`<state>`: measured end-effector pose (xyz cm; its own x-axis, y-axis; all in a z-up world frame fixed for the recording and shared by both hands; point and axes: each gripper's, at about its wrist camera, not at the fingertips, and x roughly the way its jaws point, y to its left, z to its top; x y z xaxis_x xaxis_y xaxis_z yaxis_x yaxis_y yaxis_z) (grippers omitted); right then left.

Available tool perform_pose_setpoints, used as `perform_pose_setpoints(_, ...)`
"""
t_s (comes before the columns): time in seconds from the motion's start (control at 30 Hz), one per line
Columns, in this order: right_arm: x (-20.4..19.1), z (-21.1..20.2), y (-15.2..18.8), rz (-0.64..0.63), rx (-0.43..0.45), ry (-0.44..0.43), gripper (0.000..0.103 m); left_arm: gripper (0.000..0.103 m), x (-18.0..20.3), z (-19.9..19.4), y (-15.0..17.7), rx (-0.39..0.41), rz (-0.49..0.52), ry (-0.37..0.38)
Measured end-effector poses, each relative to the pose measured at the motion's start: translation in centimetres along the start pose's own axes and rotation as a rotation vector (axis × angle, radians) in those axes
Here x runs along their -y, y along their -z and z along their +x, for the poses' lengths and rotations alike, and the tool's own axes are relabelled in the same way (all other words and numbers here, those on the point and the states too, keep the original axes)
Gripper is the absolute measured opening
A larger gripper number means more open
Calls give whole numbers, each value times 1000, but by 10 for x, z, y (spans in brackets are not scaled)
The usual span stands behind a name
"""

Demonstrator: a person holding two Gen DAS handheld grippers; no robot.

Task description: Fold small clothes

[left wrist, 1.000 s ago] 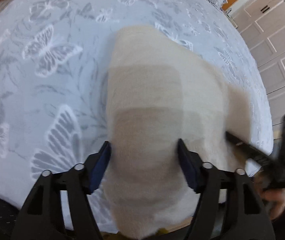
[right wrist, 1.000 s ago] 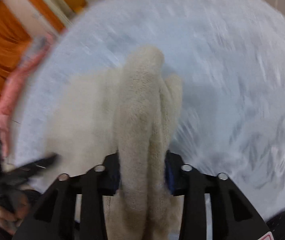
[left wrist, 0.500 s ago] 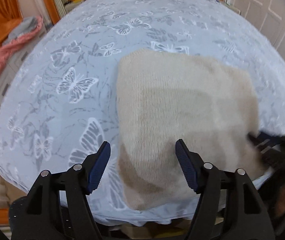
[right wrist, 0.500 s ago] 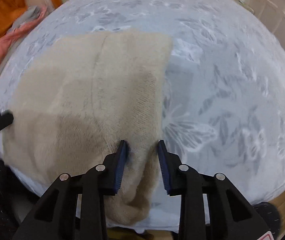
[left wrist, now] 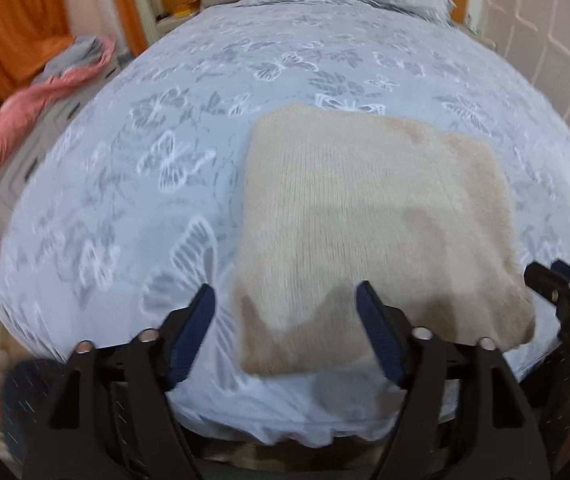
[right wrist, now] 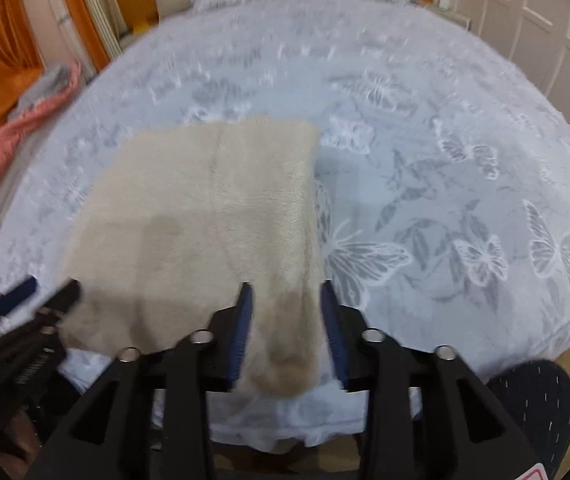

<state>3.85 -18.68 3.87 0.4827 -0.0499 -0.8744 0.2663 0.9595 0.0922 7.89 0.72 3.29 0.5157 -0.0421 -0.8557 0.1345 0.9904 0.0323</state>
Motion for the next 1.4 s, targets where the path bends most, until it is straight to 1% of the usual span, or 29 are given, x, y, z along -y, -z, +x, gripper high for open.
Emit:
perform_pose_setpoints(0.07,-2,-10,18,9,49,15,47,77,0,0,14,9,-37,-11)
perform_pose_setpoints(0.1,-3,-12,20,12,62,27,50,77,2,-1,22,18,-45,-11)
perform_pose_setpoints(0.13,-3,-13,31,24,79,42,51,80,3,-1,29,27,-46,-15)
perform_pose_setpoints(0.2,2,-12,42,44,79,58,53,86,10,-2,44,49,-10,-41)
perform_pose_setpoints(0.27,2,-8,59,42,71,59,53,86,15,-2,54,63,23,-62)
perform_pose_setpoints(0.3,-1,-5,67,24,71,68,53,86,17,-1,59,62,35,-61)
perform_pose_setpoints(0.4,-11,1,82,-17,51,65,53,86,20,5,69,41,49,-73)
perform_pose_setpoints(0.47,-14,4,84,-5,47,51,53,86,20,9,76,22,50,-81)
perform_pose_setpoints(0.53,-18,5,86,-12,53,55,57,86,21,12,80,11,57,-80)
perform_pose_setpoints(0.6,-21,7,88,-15,54,58,58,86,21,12,82,20,59,-96)
perform_pose_setpoints(0.7,-19,12,90,5,42,46,58,86,19,12,82,23,37,-81)
perform_pose_setpoints(0.8,-19,16,92,9,33,46,58,86,19,14,82,25,28,-88)
perform_pose_setpoints(0.93,-21,16,92,-3,55,60,58,86,18,15,80,25,8,-94)
perform_pose_setpoints(1.03,-21,15,92,-10,63,57,58,86,17,14,80,31,13,-104)
perform_pose_setpoints(1.27,-20,12,92,-14,84,57,58,86,15,13,79,22,-1,-79)
perform_pose_setpoints(1.3,-20,11,91,-15,85,57,58,87,15,14,80,18,-2,-79)
perform_pose_setpoints(1.4,-20,11,92,-14,89,74,58,96,12,15,80,12,-11,-98)
